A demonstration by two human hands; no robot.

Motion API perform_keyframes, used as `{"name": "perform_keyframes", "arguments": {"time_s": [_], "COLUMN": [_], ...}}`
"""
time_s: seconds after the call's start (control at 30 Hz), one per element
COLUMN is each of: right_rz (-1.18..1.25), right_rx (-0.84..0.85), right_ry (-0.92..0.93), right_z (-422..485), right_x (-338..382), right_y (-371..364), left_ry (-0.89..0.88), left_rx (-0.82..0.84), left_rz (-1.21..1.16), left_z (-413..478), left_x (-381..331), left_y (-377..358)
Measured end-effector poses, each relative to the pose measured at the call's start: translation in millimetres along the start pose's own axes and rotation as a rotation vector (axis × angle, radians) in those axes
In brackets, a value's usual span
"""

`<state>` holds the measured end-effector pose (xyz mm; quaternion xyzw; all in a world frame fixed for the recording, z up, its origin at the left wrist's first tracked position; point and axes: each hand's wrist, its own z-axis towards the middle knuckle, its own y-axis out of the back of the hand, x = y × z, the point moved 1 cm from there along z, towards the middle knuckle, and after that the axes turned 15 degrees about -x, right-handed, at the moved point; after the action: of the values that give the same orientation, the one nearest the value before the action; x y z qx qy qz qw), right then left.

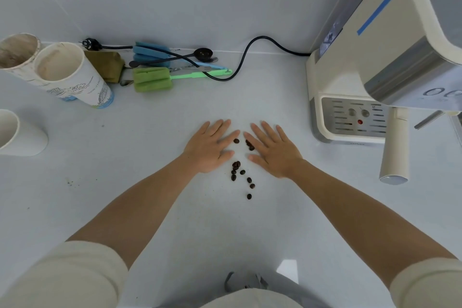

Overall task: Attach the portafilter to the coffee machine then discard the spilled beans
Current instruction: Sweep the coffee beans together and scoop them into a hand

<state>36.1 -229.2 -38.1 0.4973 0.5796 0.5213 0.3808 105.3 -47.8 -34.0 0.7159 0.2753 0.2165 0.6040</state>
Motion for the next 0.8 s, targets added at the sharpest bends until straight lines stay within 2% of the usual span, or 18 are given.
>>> {"name": "perform_keyframes", "arguments": {"time_s": [0.27, 0.37, 0.53, 0.8], "right_rz": [0.009, 0.026, 0.012, -0.056], "right_rx": [0.007, 0.015, 0.009, -0.107], "right_ry": [0.104, 0.118, 0.127, -0.015], "right_z": [-23.5, -34.4, -49.9, -73.9], "right_x": [16.6, 21.3, 29.8, 45.0], "right_y": [-12.4, -15.1, -18.0, -29.6], "left_ry": [-0.13, -0.135, -0.12, -0.064], "left_rx": [-0.047, -0.129, -0.125, -0.059], "left_rz": [0.016, 0.008, 0.013, -0.026], "left_z": [-26.0, -36.9, -57.6, -85.2], "left_x": [-7.8, -13.6, -24.4, -57.9], "left_y": [-9.6, -10.7, -24.7, -29.7]}}
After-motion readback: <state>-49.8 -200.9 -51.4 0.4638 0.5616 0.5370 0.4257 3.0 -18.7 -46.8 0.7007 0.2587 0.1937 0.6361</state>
